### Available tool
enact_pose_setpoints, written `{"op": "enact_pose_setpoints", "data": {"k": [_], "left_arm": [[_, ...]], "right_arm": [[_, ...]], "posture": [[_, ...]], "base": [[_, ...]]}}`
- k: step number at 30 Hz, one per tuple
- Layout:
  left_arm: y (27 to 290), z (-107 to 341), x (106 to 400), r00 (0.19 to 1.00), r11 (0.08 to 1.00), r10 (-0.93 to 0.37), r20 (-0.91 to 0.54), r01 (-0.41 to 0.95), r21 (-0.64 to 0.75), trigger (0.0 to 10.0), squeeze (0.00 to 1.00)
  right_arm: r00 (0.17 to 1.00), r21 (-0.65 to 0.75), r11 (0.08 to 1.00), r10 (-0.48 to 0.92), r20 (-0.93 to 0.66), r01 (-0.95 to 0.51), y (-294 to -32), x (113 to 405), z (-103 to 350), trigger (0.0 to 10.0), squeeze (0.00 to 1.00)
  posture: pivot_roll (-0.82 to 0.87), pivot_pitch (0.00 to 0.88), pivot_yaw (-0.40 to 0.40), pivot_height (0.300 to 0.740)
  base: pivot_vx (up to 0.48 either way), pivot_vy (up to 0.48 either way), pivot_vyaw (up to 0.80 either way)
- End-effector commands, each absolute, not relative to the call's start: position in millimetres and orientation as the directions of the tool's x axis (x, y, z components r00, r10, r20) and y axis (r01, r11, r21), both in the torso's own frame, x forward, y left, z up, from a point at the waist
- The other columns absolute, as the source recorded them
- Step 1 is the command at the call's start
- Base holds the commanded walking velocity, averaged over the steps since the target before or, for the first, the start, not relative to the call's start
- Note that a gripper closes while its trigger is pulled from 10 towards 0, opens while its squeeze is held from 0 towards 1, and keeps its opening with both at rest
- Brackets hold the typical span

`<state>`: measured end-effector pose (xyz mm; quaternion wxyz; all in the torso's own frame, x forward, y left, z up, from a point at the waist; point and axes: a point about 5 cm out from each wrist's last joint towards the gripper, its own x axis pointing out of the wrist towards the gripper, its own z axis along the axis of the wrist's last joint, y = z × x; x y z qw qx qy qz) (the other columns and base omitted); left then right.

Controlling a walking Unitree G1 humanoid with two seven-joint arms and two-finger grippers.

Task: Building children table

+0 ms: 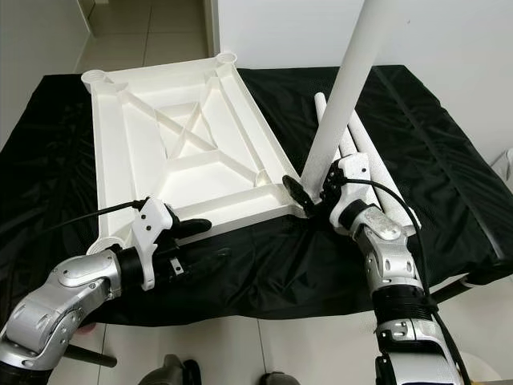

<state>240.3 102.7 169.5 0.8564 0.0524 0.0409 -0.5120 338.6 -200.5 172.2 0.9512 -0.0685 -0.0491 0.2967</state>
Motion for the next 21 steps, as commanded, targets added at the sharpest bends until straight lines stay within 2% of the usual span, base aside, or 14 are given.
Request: {"op": "enact_pose_setpoints", "data": {"k": [1,17,18,19,20,21], "left_arm": [[100,169,238,0.439,0.438,-0.889,-0.130,0.898,0.037,10.0,0.00],[101,171,236,0.456,0.455,-0.881,-0.129,0.890,0.037,10.0,0.00],[102,171,236,0.456,0.456,-0.881,-0.129,0.889,0.036,10.0,0.00],[102,171,236,0.456,0.456,-0.881,-0.129,0.889,0.036,10.0,0.00],[102,171,236,0.458,0.457,-0.880,-0.129,0.889,0.035,10.0,0.00],[102,171,236,0.459,0.458,-0.879,-0.128,0.888,0.035,10.0,0.00]], "right_arm": [[0.797,-0.166,0.791,0.602,0.042,-0.589,-201,341,175,10.0,0.00],[0.750,-0.226,0.735,0.661,0.029,-0.639,-205,353,192,10.0,0.00],[0.748,-0.228,0.732,0.663,0.025,-0.642,-206,353,192,5.8,0.00],[0.748,-0.228,0.732,0.663,0.025,-0.642,-206,353,192,5.8,0.00],[0.743,-0.229,0.726,0.669,0.017,-0.648,-207,353,192,0.0,0.00],[0.740,-0.231,0.721,0.673,0.008,-0.653,-208,353,192,0.0,0.00]], "posture": [[-0.04,0.126,0.045,0.740],[-0.03,0.132,0.038,0.740],[-0.03,0.133,0.037,0.740],[-0.03,0.133,0.037,0.740],[-0.03,0.135,0.036,0.740],[-0.03,0.137,0.034,0.740]], "base": [[0.000,0.000,0.00],[0.000,0.000,0.00],[0.000,0.000,0.00],[0.000,0.000,0.00],[0.000,0.000,0.00],[0.000,0.000,0.00]]}}
